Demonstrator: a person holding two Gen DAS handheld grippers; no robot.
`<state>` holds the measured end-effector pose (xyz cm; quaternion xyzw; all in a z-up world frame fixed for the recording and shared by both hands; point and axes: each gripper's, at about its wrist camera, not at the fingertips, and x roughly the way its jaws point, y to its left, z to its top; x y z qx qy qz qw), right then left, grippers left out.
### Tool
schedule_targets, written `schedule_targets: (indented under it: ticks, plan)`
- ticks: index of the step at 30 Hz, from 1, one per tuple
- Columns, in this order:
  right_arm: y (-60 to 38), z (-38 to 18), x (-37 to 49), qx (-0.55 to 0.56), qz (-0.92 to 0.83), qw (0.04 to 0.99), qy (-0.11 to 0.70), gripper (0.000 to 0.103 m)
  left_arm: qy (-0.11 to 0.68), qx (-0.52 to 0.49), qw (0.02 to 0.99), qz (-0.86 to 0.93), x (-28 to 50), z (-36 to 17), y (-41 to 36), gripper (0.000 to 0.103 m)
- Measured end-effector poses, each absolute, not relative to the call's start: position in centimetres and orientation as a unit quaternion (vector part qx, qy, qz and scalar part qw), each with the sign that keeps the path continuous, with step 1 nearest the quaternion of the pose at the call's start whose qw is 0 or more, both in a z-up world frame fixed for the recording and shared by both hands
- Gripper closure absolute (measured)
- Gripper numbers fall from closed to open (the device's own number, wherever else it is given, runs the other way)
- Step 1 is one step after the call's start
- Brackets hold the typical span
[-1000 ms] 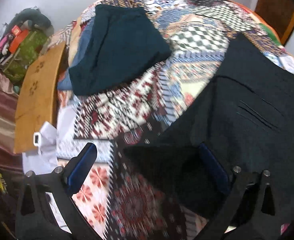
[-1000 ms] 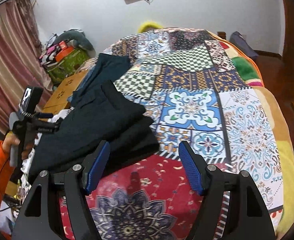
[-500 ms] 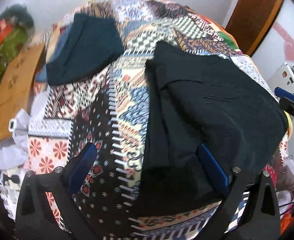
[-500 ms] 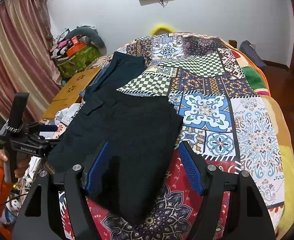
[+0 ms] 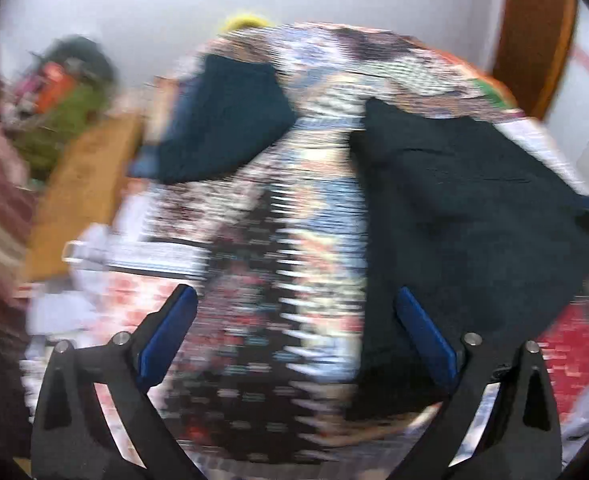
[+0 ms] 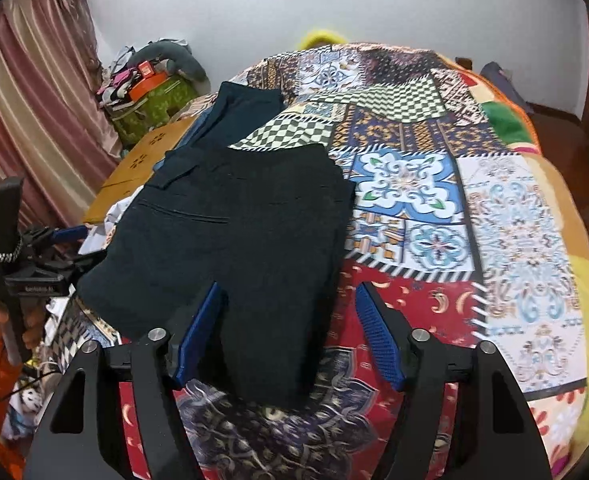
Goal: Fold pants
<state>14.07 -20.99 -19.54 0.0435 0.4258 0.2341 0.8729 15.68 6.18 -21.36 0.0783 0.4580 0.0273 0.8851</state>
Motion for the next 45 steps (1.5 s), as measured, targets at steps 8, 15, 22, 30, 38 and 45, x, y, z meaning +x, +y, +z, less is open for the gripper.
schedule_targets:
  ticks: [8,15,22,30,38,45]
  plan:
    - [-24.1,-17.9,14.3,0.054,0.192,0.886,0.419,0.051,0.45,0.043,0.891,0.04,17.6,-18.7,9.9,0.014]
    - [-22.8,-16.8,17.4,0.051,0.21,0.892,0.397,0.051,0.451,0.011,0.892,-0.039,22.9,-16.6,6.7,0.014]
    - [-20.0,-19.1,23.6,0.049,0.248,0.865,0.434,0.051,0.488,0.032,0.864,-0.115,28.9,-18.7,2.0,0.022]
    - [-17.6,-22.8,27.2,0.003,0.272,0.829,0.49,0.086,0.525,0.031,0.839,-0.138,32.4,-21.9,0.5,0.066]
    - [-17.7,-23.7,26.3,-0.03,0.272,0.832,0.482,0.091,0.526,0.057,0.841,-0.113,32.9,-23.8,0.4,0.064]
    - [-18.0,-21.6,25.8,-0.064,0.246,0.844,0.473,0.091,0.505,0.065,0.858,-0.065,32.9,-21.4,2.6,0.063]
